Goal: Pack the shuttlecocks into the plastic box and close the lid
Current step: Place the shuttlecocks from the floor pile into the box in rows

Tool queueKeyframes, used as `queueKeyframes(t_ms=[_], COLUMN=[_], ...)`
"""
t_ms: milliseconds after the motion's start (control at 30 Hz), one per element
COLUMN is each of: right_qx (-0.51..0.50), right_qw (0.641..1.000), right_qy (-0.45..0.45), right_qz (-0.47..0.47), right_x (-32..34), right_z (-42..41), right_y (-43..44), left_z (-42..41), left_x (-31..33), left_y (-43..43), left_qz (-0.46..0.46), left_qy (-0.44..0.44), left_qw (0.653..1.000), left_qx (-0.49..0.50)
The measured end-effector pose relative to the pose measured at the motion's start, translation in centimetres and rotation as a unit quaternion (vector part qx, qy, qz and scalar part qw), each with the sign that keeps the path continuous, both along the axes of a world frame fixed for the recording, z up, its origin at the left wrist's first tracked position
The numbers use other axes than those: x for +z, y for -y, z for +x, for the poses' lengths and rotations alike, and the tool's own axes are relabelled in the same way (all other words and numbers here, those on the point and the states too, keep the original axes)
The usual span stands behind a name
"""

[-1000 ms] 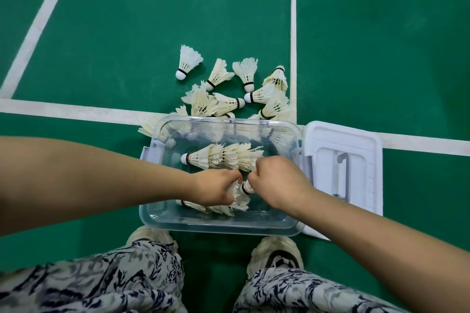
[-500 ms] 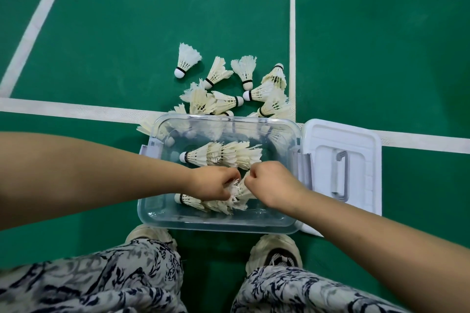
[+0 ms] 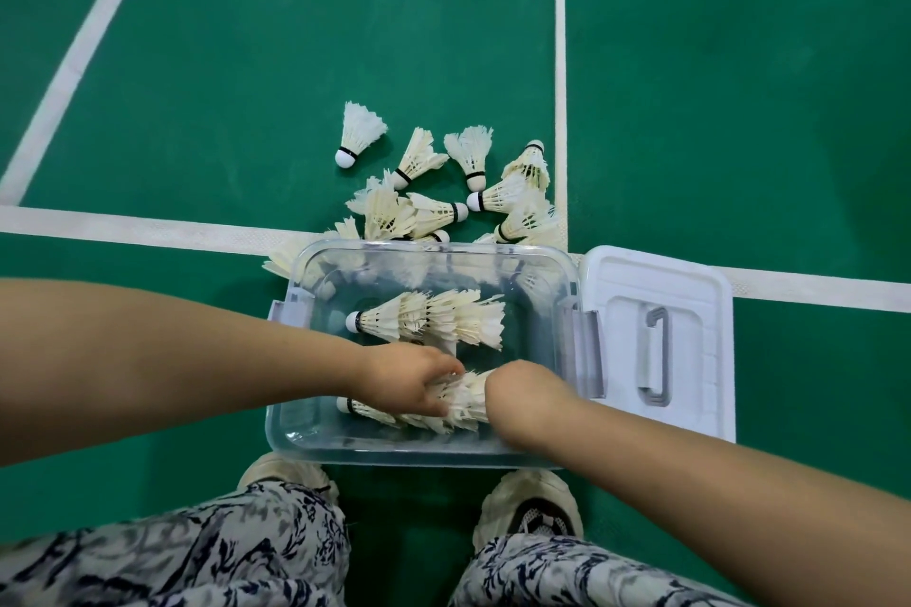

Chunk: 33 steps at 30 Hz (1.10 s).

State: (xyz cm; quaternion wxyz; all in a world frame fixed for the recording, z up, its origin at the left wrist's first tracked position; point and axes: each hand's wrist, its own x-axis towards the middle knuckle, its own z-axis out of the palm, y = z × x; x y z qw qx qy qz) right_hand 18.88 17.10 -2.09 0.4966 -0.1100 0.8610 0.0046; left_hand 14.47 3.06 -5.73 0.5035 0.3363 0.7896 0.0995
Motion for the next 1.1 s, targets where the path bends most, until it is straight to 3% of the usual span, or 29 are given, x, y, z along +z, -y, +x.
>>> queueKeyframes(t_ms=[233, 400, 567, 700, 800, 900, 1000, 1100], right_qx=[-0.009, -0.031, -0.153, -0.202, -0.217, -0.196, -0.201, -0.209], right_qw=[0.996, 0.979, 0.932, 0.910, 0.904, 0.914, 0.926, 0.940], right_qy=[-0.091, -0.192, -0.289, -0.317, -0.335, -0.339, -0.305, -0.257], right_qz=[-0.006, -0.054, -0.155, -0.177, -0.150, -0.106, -0.091, -0.076], right_x=[1.6, 3.4, 4.6, 3.2, 1.0, -1.4, -3.0, -3.9], right_z=[-1.7, -4.6, -9.4, -13.0, -15.2, -16.8, -18.1, -19.0], right_y=[0.5, 0.2, -2.5, -3.8, -4.9, -6.0, -6.6, -6.7], left_z=[-0.9, -3.7, -8.3, -11.4, -13.8, -15.2, -15.6, -16.0], left_x=[1.3, 3.9, 6.6, 6.9, 5.7, 3.3, 0.9, -0.4], left_y=[-0.6, -2.0, -2.1, -1.9, -1.5, -0.6, 0.6, 1.2], left_qz=[0.022, 0.082, 0.151, 0.169, 0.141, 0.071, -0.008, -0.028], left_qy=[-0.044, -0.124, -0.183, -0.225, -0.254, -0.258, -0.247, -0.267], left_qw=[0.998, 0.987, 0.958, 0.932, 0.924, 0.937, 0.948, 0.945], left_qx=[-0.027, 0.057, 0.161, 0.228, 0.250, 0.223, 0.199, 0.185])
